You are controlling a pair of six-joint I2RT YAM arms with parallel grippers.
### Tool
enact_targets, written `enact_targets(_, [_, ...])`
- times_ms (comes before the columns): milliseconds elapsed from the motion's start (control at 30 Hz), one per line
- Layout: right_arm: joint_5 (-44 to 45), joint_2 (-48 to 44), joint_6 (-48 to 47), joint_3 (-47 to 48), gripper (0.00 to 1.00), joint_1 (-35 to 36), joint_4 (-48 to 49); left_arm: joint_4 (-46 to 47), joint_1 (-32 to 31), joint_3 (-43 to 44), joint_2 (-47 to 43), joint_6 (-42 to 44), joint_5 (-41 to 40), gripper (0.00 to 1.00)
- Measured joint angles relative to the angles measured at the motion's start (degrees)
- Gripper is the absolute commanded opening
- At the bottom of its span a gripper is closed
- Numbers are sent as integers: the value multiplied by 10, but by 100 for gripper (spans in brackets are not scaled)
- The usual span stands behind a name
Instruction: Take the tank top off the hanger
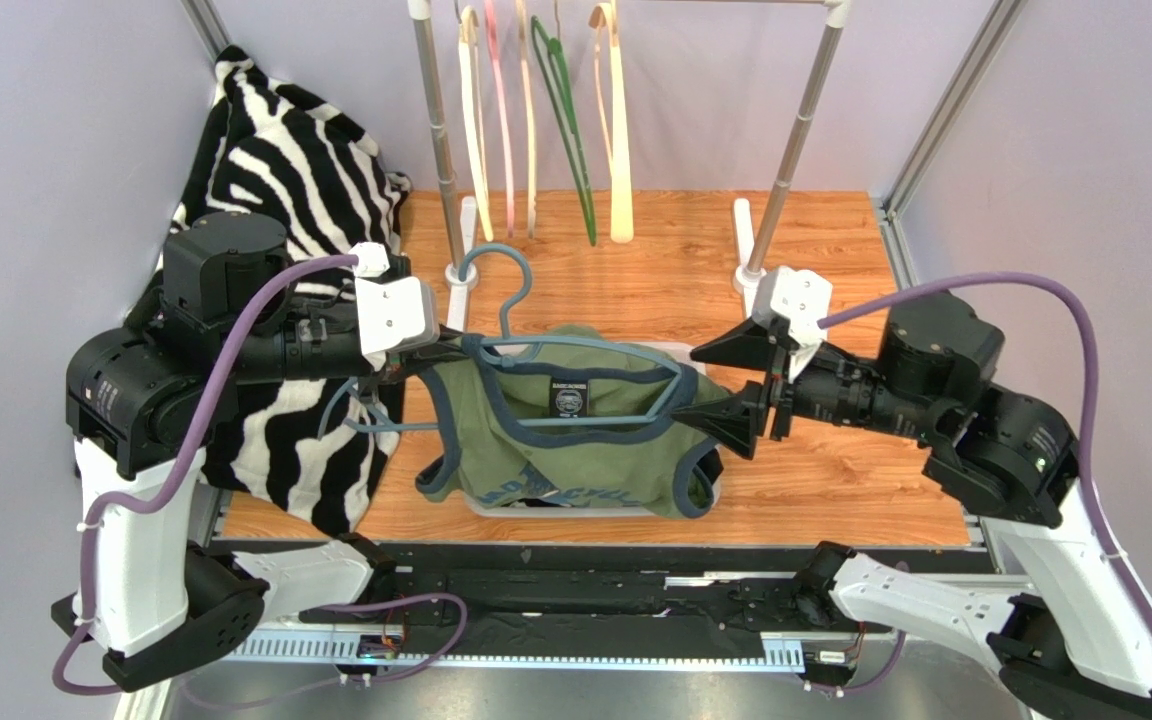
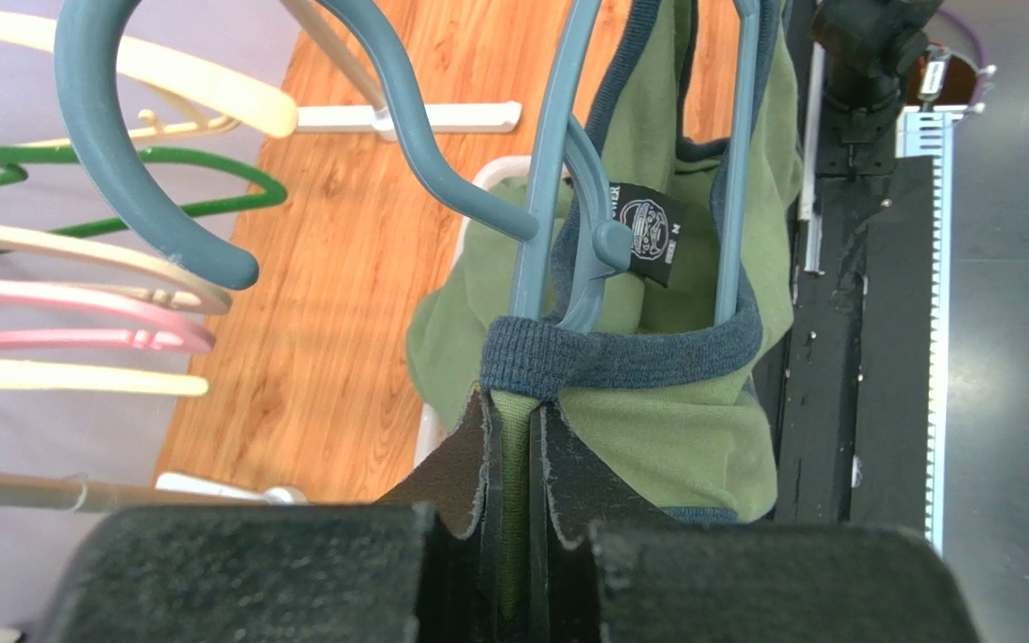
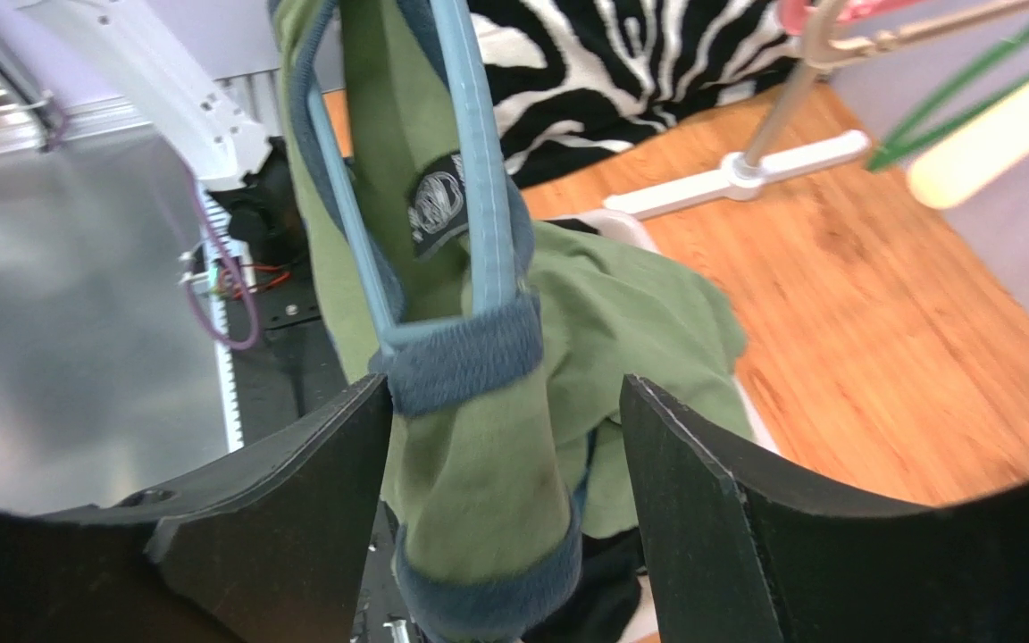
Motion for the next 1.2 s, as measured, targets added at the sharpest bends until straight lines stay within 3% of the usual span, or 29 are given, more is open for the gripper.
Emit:
enact_targets(200, [40,-38,-1,-26,59,0,3,-2,0,-3,-3,-2,-33,0])
enact_targets(500, [49,-23,-6,-30,8,0,3,0,0,2,-6,3,-81,0])
enact_targets(633, [49,-12,-8,-30,0,0,3,0,0,9,-8,5,-83,0])
enact_targets(900, [58,-18,-8,-38,0,0,3,-2,0,14,-12,8,-86,0])
enact_targets(1200, [151,-85,4,-101,0,0,1,-2,0,42,-10,9,-103,0])
